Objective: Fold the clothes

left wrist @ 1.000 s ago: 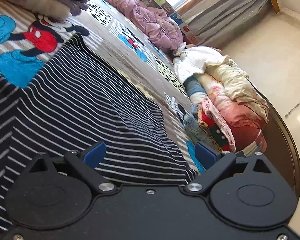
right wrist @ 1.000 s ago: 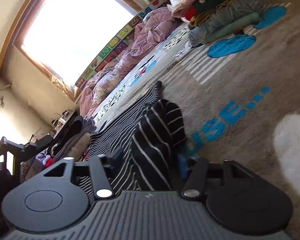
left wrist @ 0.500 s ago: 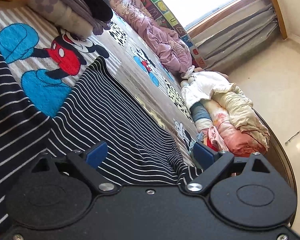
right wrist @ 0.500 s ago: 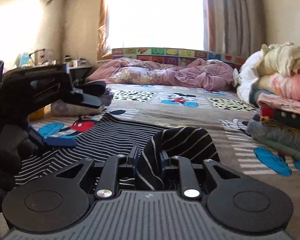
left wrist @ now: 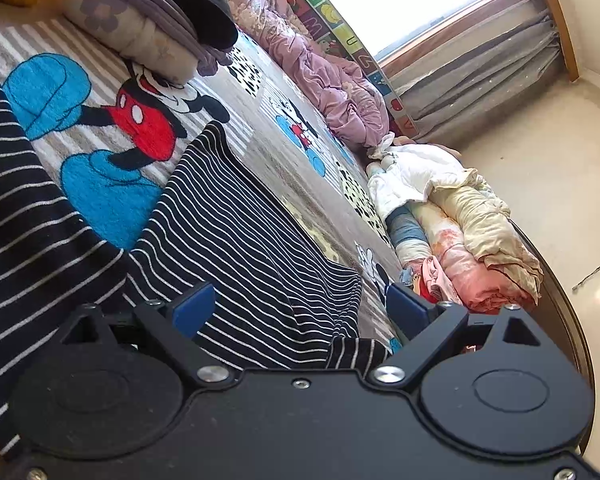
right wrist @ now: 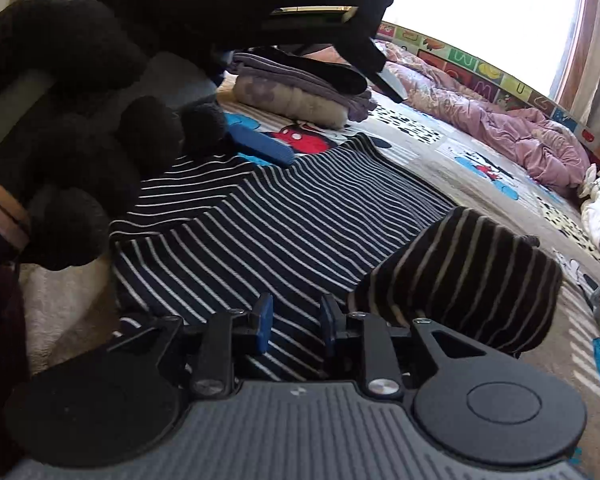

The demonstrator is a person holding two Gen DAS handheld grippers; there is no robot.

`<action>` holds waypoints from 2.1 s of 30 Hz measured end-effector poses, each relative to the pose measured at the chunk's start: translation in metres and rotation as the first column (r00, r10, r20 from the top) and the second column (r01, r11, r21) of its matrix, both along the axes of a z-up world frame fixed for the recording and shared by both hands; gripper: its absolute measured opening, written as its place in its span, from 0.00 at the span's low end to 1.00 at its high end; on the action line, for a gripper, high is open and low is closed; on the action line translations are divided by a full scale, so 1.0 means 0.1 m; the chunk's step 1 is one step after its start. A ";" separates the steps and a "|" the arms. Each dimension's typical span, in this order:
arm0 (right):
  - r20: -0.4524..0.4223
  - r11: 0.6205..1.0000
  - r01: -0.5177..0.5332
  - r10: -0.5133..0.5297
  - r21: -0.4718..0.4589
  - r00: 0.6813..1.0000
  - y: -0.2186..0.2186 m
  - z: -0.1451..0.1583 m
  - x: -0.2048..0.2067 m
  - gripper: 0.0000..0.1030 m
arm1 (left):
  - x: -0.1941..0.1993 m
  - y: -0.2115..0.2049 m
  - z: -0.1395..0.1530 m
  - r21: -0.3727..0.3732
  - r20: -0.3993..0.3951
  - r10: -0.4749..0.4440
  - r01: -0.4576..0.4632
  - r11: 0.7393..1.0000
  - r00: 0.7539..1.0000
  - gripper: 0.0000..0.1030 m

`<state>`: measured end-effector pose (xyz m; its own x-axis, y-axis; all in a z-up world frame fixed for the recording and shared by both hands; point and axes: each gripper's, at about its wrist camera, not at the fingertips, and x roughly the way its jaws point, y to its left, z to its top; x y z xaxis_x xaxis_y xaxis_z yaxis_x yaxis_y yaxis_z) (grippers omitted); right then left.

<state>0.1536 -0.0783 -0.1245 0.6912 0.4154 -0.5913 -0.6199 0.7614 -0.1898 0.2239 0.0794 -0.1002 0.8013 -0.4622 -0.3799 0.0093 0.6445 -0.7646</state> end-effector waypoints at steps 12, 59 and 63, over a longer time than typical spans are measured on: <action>-0.140 0.838 0.177 -0.121 0.516 0.983 -1.09 0.38 -0.28 0.38 | 0.01 -0.07 0.00 0.031 -0.004 -0.024 0.024 0.999 1.000 0.91; -0.387 0.184 0.620 -0.639 0.762 0.665 -2.65 0.04 -0.13 0.15 | 0.01 -0.23 -0.03 0.081 -0.014 -0.089 0.089 0.993 0.996 0.91; -0.337 0.215 0.647 -0.711 0.731 0.617 -2.74 0.03 -0.21 0.15 | 0.01 -0.25 -0.03 0.092 -0.016 -0.091 0.092 0.992 0.996 0.91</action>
